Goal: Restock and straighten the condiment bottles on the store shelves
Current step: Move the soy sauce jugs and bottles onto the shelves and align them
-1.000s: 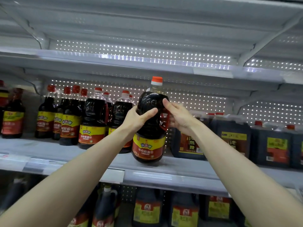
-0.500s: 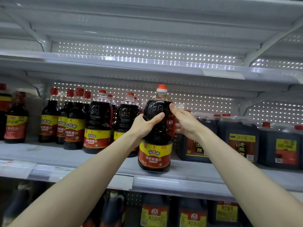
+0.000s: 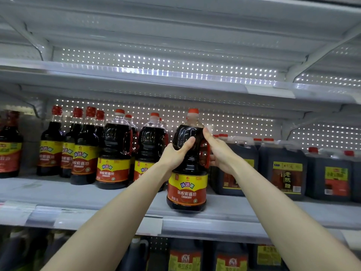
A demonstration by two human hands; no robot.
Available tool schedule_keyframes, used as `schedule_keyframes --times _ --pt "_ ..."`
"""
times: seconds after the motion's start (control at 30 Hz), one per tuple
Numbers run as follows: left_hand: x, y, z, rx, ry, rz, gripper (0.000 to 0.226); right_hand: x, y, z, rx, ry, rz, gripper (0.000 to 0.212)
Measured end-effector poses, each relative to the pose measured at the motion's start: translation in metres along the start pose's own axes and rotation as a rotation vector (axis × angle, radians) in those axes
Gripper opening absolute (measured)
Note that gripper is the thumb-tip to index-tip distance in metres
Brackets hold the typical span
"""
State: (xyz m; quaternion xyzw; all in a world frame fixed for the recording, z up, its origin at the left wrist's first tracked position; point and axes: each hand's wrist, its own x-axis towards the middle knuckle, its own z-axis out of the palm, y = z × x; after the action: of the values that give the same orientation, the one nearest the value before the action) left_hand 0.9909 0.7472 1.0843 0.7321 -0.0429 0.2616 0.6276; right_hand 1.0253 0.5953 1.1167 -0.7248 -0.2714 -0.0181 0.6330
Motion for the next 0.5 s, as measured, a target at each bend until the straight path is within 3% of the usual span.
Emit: schedule_keyframes --times 0.1,0.17,0.27,0.4,0.5 --pt "0.003 -0.002 0.0 0.008 0.006 -0.02 0.132 0.002 0.0 0.001 -0.008 0.016 0.014 0.06" --pt "0.0 0.001 0.001 0.022 0.003 -0.03 0.136 0.004 0.001 0.0 -0.01 0.014 0.01 0.063" --pt "-0.004 0.001 0.001 0.021 -0.001 -0.03 0.114 0.005 0.002 0.003 -0.015 0.023 0.02 0.071" --pt "-0.006 -0.007 -0.001 -0.036 -0.025 0.006 0.116 0.006 0.007 0.009 0.015 0.037 0.02 0.073" --pt "-0.013 -0.016 0.0 -0.115 -0.069 0.009 0.086 0.001 0.016 0.014 0.03 0.072 0.013 0.066"
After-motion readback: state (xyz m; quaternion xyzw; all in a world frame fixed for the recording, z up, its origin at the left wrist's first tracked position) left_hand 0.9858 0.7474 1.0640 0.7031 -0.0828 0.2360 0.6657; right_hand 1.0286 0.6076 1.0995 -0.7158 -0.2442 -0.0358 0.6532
